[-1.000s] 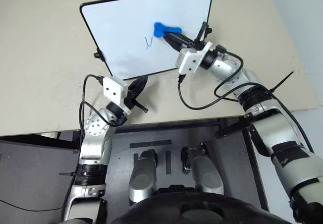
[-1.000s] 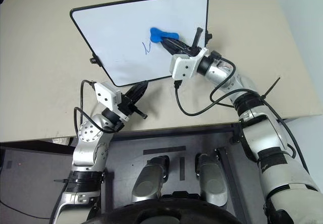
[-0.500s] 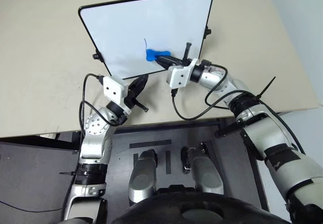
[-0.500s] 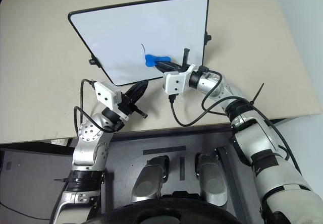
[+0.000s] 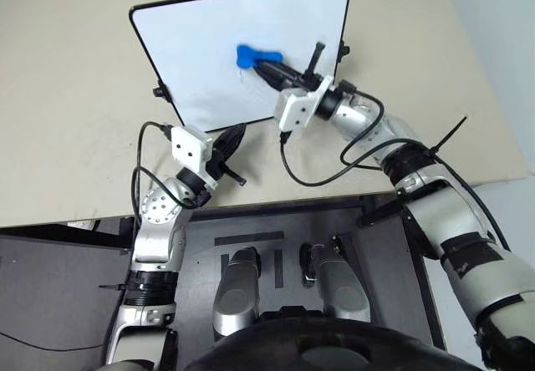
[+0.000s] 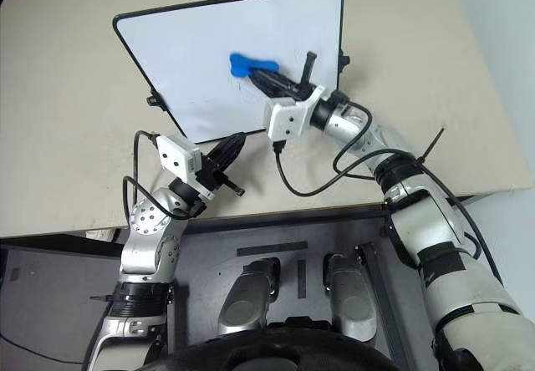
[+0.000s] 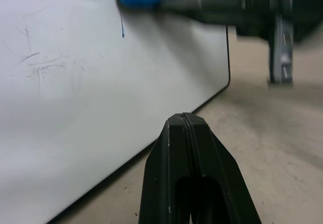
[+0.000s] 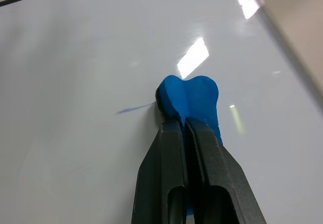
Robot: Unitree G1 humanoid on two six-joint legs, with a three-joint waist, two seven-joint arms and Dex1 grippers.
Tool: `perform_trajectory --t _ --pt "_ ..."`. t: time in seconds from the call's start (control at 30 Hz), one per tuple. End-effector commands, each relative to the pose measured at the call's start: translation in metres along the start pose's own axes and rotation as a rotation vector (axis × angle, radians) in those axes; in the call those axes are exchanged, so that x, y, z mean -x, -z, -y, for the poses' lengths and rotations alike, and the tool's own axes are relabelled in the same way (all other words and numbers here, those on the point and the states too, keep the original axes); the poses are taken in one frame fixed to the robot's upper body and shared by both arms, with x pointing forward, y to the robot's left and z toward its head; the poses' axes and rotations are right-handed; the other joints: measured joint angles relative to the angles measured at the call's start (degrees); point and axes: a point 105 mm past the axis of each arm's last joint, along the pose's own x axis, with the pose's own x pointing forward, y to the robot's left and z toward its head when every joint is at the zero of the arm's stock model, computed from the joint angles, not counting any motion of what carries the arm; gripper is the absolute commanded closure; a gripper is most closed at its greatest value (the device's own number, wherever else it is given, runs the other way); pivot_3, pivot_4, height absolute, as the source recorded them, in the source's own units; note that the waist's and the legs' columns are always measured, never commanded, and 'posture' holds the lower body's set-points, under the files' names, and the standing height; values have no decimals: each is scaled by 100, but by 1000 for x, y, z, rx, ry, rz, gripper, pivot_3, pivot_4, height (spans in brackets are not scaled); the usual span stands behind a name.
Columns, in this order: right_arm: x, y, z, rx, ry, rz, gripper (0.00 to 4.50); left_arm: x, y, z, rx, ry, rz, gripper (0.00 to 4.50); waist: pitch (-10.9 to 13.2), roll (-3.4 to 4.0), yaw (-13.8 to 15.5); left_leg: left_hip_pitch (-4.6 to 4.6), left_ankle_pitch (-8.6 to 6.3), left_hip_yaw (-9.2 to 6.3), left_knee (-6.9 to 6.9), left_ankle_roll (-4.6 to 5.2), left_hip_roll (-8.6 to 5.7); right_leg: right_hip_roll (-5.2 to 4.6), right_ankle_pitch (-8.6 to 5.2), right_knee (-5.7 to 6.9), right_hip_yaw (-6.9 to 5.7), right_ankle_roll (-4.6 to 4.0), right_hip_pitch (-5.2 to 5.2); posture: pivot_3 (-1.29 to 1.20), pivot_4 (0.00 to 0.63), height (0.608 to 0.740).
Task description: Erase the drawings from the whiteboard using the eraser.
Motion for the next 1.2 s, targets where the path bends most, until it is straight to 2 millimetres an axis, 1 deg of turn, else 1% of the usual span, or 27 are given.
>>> perform_trajectory --t 0.03,0.1,0.17,0.27,0.4,0.6,0.67,0.77,0.83,0.9,0.93,1.03,1.07,1.1,1.17,1.2 --pt "-8 -9 18 12 65 38 4465 -3 -8 1 -25 11 34 4500 0 0 2 0 1 0 0 1 0 0 0 -2 0 0 0 0 150 740" --pt "-8 -8 9 7 30 26 4465 -3 -8 1 -25 12 34 4500 0 0 -2 -3 6 0 1 10 0 0 -2 -5 0 4 -1 0 150 740" --pt "-4 -1 -11 -3 -50 -10 4465 -3 -8 1 -25 11 34 4500 0 0 -7 -4 10 0 1 17 0 0 -3 -7 0 5 -2 0 150 740" --pt "3 7 -33 -14 -135 -50 4465 -2 -8 1 -25 10 34 4500 -1 -1 -8 -2 10 0 0 16 0 1 -4 -7 0 5 -1 0 150 740" --pt "11 11 -54 -51 -219 -76 4465 -1 -8 1 -24 7 32 4500 -1 -1 -1 0 6 0 0 11 0 0 -3 -4 0 4 1 0 150 740" --pt "14 11 -62 -73 -257 -87 4465 0 -8 1 -24 6 30 4500 0 0 0 -1 -4 0 0 -6 0 0 5 -2 0 0 0 0 150 740" --pt "16 12 -59 -81 -246 -90 4465 0 -8 1 -24 6 30 4500 0 0 0 0 -3 0 0 -5 0 0 5 -2 0 0 0 0 150 740" --pt "24 13 -51 -132 -231 -91 4465 1 -9 1 -26 4 30 4500 -1 -1 3 -2 6 0 0 7 0 0 3 -6 0 2 0 0 150 740" --pt "37 12 -44 -218 -227 -97 4465 2 -9 1 -27 -2 31 4500 -2 -3 32 -8 10 1 1 11 0 0 0 -10 0 5 0 0 150 740" --pt "58 8 -38 -322 -244 -111 4465 4 -9 0 -29 -8 29 4500 -3 -5 84 -20 16 3 6 13 0 0 -8 -16 -4 11 0 0 150 740" --pt "65 5 -37 -356 -256 -115 4465 5 -9 0 -29 -10 28 4500 -4 -6 100 -23 25 3 10 18 -1 0 -13 -14 -5 16 0 0 150 740" --pt "113 1 -34 -499 -329 -219 4465 9 -9 -2 -31 -14 22 4500 -5 -9 139 -43 23 10 22 41 -3 0 -20 -36 -5 25 0 0 150 740" --pt "122 -1 -34 -529 -350 -246 4465 10 -9 -2 -31 -14 21 4500 -6 -10 149 -51 21 10 23 44 -4 0 -22 -48 -9 30 2 0 150 740" --pt "139 -1 -35 -550 -373 -301 4465 10 -9 -2 -31 -10 18 4500 -7 -13 146 -52 19 11 23 49 -4 0 -24 -55 -10 34 5 0 150 740" --pt "164 -1 -36 -588 -395 -389 4465 9 -9 -2 -30 -1 12 4500 -7 -13 147 -51 14 12 22 47 -4 3 -25 -67 -10 41 11 0 150 740" --pt "172 -2 -36 -595 -398 -422 4465 9 -9 -3 -29 5 10 4500 -7 -14 146 -46 13 11 21 45 -4 4 -28 -69 -10 47 17 0 150 740"
